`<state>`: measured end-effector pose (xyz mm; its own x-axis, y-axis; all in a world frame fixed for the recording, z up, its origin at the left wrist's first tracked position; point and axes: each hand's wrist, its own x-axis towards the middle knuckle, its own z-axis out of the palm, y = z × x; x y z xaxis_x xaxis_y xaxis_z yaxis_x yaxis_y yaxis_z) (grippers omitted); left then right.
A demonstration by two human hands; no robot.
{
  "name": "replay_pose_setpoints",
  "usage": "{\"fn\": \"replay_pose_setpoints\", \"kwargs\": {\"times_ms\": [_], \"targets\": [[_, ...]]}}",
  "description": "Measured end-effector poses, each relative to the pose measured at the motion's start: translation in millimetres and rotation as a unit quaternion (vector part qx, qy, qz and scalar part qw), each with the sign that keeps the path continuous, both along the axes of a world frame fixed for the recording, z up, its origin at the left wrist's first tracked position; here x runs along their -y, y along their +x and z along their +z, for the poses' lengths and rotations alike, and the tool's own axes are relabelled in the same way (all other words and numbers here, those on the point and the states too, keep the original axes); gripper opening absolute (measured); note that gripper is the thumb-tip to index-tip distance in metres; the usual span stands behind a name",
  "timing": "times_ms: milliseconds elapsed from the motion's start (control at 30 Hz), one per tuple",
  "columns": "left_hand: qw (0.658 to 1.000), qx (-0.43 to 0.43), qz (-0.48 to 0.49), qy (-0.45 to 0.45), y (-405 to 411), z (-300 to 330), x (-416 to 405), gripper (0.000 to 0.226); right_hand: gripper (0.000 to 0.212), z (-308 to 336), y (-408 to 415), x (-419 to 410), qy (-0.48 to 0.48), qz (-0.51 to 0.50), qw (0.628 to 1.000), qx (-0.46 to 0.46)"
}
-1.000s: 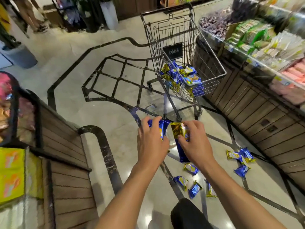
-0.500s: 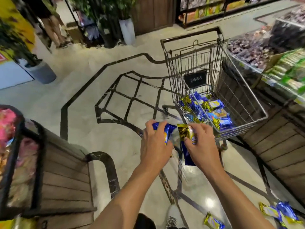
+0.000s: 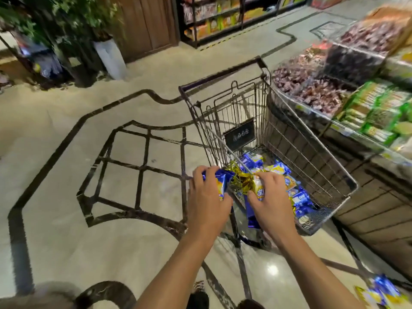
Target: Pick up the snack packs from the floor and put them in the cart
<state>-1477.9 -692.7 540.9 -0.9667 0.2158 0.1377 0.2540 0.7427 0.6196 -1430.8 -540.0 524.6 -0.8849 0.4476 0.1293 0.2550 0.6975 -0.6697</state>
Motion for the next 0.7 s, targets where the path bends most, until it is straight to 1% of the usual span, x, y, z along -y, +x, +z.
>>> {"fn": "replay_pose_setpoints", "kwargs": {"times_ms": [200,367,467,700], "targets": [[0.995,-0.009,-0.088,0.039,-90,8,-35,0.061,0.044,14,-55,-33,-0.009,-0.106,0.994,0.007],[0.988,0.006,-0.154,0.014,-145,-3,-89,0.062,0.042,5,-85,-77,-0.018,-0.176,0.984,0.024],[0.984,0.008,-0.178,0.002,-168,-11,-123,0.063,0.044,-13,-99,-109,-0.033,-0.199,0.979,0.023],[0.972,0.024,-0.229,-0.039,-214,-33,-207,0.064,0.047,-43,-127,-176,-0.073,-0.263,0.960,0.064]]}}
